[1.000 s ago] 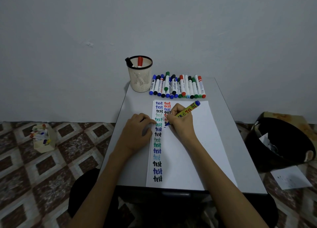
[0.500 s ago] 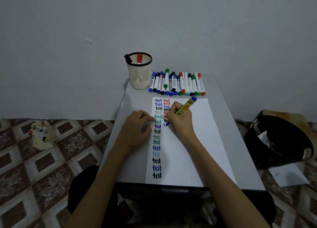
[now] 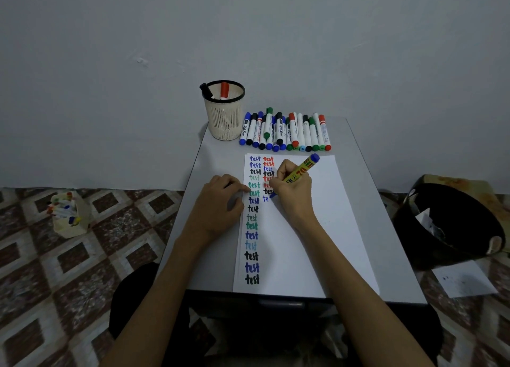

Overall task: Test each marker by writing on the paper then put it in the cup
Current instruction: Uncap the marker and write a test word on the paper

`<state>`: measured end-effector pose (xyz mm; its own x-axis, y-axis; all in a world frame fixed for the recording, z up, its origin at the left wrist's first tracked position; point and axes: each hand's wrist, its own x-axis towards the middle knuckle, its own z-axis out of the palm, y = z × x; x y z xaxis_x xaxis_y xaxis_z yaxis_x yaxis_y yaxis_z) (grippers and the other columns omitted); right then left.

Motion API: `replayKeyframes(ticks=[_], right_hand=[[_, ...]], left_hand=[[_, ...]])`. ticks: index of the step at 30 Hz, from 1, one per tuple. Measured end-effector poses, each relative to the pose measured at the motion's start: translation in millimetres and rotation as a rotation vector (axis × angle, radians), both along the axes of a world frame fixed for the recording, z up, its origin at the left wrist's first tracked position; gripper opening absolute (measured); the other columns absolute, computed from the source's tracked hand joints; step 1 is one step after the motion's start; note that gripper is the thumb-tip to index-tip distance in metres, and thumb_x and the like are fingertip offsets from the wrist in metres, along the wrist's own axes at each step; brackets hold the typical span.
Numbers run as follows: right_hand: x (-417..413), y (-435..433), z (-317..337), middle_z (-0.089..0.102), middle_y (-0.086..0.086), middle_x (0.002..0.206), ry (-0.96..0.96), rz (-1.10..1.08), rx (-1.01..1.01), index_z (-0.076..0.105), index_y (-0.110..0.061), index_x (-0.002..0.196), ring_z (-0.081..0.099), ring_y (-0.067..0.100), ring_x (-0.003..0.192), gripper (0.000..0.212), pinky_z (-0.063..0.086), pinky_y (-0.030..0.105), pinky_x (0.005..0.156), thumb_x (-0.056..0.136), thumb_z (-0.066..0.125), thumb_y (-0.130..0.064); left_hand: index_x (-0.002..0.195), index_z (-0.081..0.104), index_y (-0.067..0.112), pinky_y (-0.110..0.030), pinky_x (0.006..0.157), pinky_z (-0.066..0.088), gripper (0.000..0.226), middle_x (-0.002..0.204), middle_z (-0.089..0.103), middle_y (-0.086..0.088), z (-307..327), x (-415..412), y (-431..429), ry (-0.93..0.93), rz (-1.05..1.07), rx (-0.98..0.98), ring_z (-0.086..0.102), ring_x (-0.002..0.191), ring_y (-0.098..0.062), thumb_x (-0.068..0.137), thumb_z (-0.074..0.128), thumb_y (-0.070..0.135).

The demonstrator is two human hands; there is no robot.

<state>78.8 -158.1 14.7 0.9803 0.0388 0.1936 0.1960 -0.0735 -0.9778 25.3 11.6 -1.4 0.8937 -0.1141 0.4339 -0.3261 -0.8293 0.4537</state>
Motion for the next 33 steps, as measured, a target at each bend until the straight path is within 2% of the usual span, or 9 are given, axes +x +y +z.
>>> replayKeyframes(ticks=[2, 6, 15, 19, 23, 26, 28, 30, 33], right_hand=[[-0.2, 0.3, -0.2, 0.043, 0.005, 0.058, -0.013, 0.009, -0.021, 0.038, -0.014, 0.060, 0.046, 0.020, 0.061, 0.038, 0.043, 0.027, 0.056, 0.077, 0.056, 0.016], [-1.1, 0.4, 1.1, 0.044, 0.010, 0.060, 0.006, 0.026, -0.023, 0.038, -0.012, 0.061, 0.050, 0.025, 0.063, 0.038, 0.046, 0.021, 0.054, 0.079, 0.055, 0.017], [0.6, 0.9, -3.4, 0.043, -0.003, 0.054, 0.002, -0.044, -0.018, 0.039, -0.017, 0.060, 0.047, 0.012, 0.055, 0.038, 0.043, 0.030, 0.056, 0.077, 0.055, 0.013], [2.4, -1.1, -2.0, 0.045, -0.002, 0.056, 0.024, -0.049, 0.027, 0.041, -0.013, 0.062, 0.050, 0.013, 0.058, 0.036, 0.044, 0.024, 0.056, 0.079, 0.057, 0.014], [2.4, -0.4, -4.2, 0.045, -0.003, 0.055, 0.027, -0.017, 0.015, 0.040, -0.016, 0.060, 0.050, 0.020, 0.061, 0.038, 0.044, 0.033, 0.058, 0.079, 0.056, 0.013], [5.2, -0.7, -5.6, 0.043, 0.011, 0.061, 0.061, 0.025, 0.046, 0.038, -0.017, 0.059, 0.051, 0.028, 0.065, 0.039, 0.045, 0.039, 0.061, 0.077, 0.053, 0.014], [4.6, -1.0, -3.8, 0.043, 0.013, 0.061, 0.085, 0.035, 0.063, 0.038, -0.015, 0.060, 0.053, 0.028, 0.063, 0.039, 0.047, 0.037, 0.061, 0.078, 0.053, 0.016], [2.4, -2.4, 0.3, 0.043, 0.005, 0.057, 0.087, 0.009, 0.133, 0.040, -0.012, 0.062, 0.050, 0.015, 0.053, 0.038, 0.048, 0.028, 0.057, 0.079, 0.054, 0.018], [0.6, -9.0, 6.0, 0.042, 0.002, 0.052, 0.093, -0.013, 0.389, 0.042, -0.010, 0.067, 0.038, 0.011, 0.041, 0.033, 0.044, 0.024, 0.049, 0.084, 0.067, 0.005]], left_hand=[[0.102, 0.065, 0.013, -0.032, 0.074, 0.046, 0.038, 0.098, 0.058, -0.002, 0.0, 0.2, 0.1, -0.005, -0.003, 0.001, 0.044, 0.086, -0.009, 0.078, 0.043, 0.033], [0.103, 0.065, 0.013, -0.032, 0.077, 0.046, 0.039, 0.099, 0.058, -0.002, 0.4, 0.0, -0.5, 0.006, 0.007, 0.002, 0.044, 0.087, -0.009, 0.079, 0.043, 0.035], [0.104, 0.064, 0.015, -0.034, 0.078, 0.047, 0.031, 0.100, 0.057, -0.001, 0.4, -0.9, -0.6, 0.002, 0.013, 0.003, 0.047, 0.090, -0.011, 0.079, 0.050, 0.026], [0.104, 0.064, 0.014, -0.035, 0.078, 0.047, 0.036, 0.100, 0.058, -0.002, 2.1, -2.3, -1.2, 0.003, 0.000, -0.009, 0.049, 0.090, -0.013, 0.079, 0.044, 0.030], [0.106, 0.065, 0.013, -0.036, 0.080, 0.046, 0.044, 0.103, 0.059, -0.004, 1.8, -2.7, -0.2, 0.005, 0.008, -0.021, 0.049, 0.092, -0.016, 0.083, 0.031, 0.028], [0.117, 0.060, 0.009, -0.039, 0.087, 0.047, 0.050, 0.111, 0.059, -0.011, 2.8, -4.5, -1.5, 0.007, 0.017, -0.023, 0.051, 0.100, -0.022, 0.087, 0.024, 0.027], [0.127, 0.051, 0.009, -0.033, 0.094, 0.044, 0.042, 0.124, 0.053, -0.014, 3.1, -3.5, -2.0, -0.025, 0.007, -0.037, 0.050, 0.111, -0.022, 0.092, 0.029, 0.018], [0.132, 0.046, 0.011, -0.019, 0.099, 0.038, 0.043, 0.133, 0.044, -0.012, 4.4, -1.5, -1.2, -0.065, 0.000, -0.096, 0.044, 0.119, -0.014, 0.090, 0.041, 0.000], [0.126, 0.050, 0.015, -0.011, 0.095, 0.040, 0.046, 0.122, 0.055, -0.005, 8.6, -3.9, -0.5, -0.049, 0.008, -0.341, 0.052, 0.110, -0.001, 0.085, 0.056, -0.005]])
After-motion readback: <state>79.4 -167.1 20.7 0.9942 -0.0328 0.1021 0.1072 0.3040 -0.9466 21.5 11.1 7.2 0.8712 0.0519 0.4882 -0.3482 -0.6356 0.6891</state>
